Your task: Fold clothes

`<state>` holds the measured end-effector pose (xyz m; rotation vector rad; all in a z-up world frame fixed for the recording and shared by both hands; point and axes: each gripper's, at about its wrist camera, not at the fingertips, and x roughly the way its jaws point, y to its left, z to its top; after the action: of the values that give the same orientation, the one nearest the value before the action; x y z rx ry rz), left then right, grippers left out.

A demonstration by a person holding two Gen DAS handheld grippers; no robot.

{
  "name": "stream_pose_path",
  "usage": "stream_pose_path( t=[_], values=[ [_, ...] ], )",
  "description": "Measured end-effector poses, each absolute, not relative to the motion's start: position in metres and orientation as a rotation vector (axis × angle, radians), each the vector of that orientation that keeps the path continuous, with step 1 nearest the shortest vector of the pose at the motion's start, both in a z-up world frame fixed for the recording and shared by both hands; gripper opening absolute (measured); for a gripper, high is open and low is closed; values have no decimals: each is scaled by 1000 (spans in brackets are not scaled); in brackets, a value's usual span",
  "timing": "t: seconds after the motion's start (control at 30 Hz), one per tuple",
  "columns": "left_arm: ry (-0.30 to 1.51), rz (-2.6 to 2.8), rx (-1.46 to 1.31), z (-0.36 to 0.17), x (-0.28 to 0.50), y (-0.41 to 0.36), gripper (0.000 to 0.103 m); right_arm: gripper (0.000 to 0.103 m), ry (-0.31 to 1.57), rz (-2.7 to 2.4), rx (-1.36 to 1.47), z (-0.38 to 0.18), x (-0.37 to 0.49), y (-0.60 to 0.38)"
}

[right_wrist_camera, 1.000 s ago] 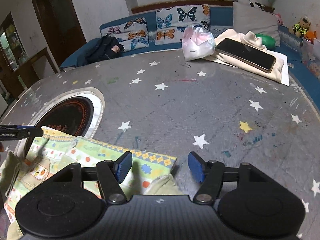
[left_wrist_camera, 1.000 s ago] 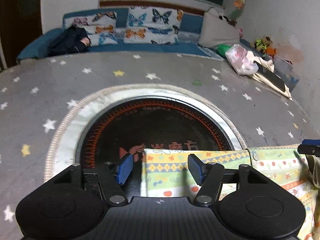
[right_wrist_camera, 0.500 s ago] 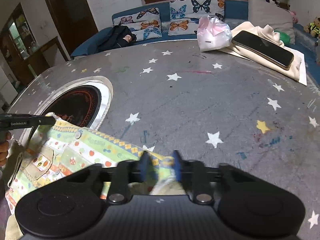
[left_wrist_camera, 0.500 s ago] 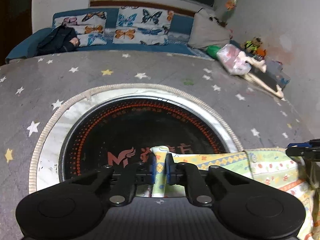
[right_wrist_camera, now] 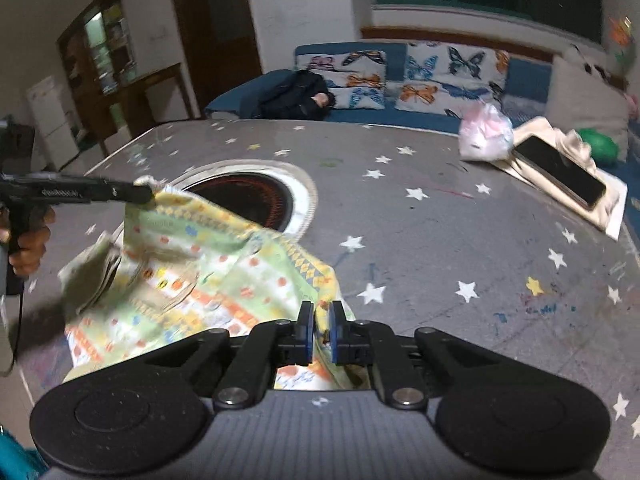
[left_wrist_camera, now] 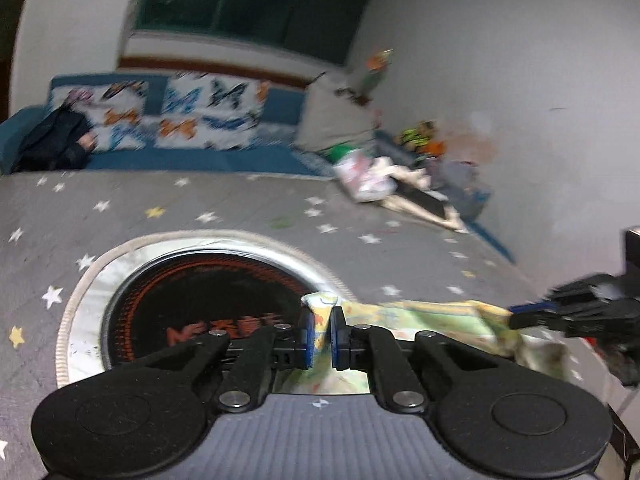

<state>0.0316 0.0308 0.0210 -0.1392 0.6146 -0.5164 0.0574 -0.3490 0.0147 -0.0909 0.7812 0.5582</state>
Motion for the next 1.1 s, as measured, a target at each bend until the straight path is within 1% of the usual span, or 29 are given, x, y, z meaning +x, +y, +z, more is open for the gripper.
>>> stream_pose_path(
  t=[0.1,0.23,0.5,0.57,0.63,0.73,0.8,0.93,1.0,1.07,1.1],
  values=[
    [577,-586,-105,27,0,31,8,7,771,586,-137,17,39,-346],
    [575,-626,-40,22,-35,39,8,6,757,622,-199,19,15,-343],
    [646,-686,156,-10,-83,38,7,6,904,671,-295,-11,-20,-345],
    [663,-712,208,-16,-93,35,8,9,935,684,-301,-15,-23,-347],
    [666,-730,240,-16,-99,36,11,11,941,702,-287,-12,-26,-351],
    [656,-755,239,-10,-103,47,13,14,912,719,-253,3,-30,-359],
    [635,-743,219,-4,-103,56,17,16,888,706,-224,12,-30,-365],
    [616,-670,122,7,-89,62,18,17,839,646,-150,21,-18,-368],
    [632,-635,61,9,-77,61,27,22,831,631,-118,18,-8,-365],
    [652,-585,37,8,-65,57,45,35,827,618,-107,12,0,-359],
    [658,-554,40,6,-61,55,48,37,823,620,-114,9,2,-355]
  ],
)
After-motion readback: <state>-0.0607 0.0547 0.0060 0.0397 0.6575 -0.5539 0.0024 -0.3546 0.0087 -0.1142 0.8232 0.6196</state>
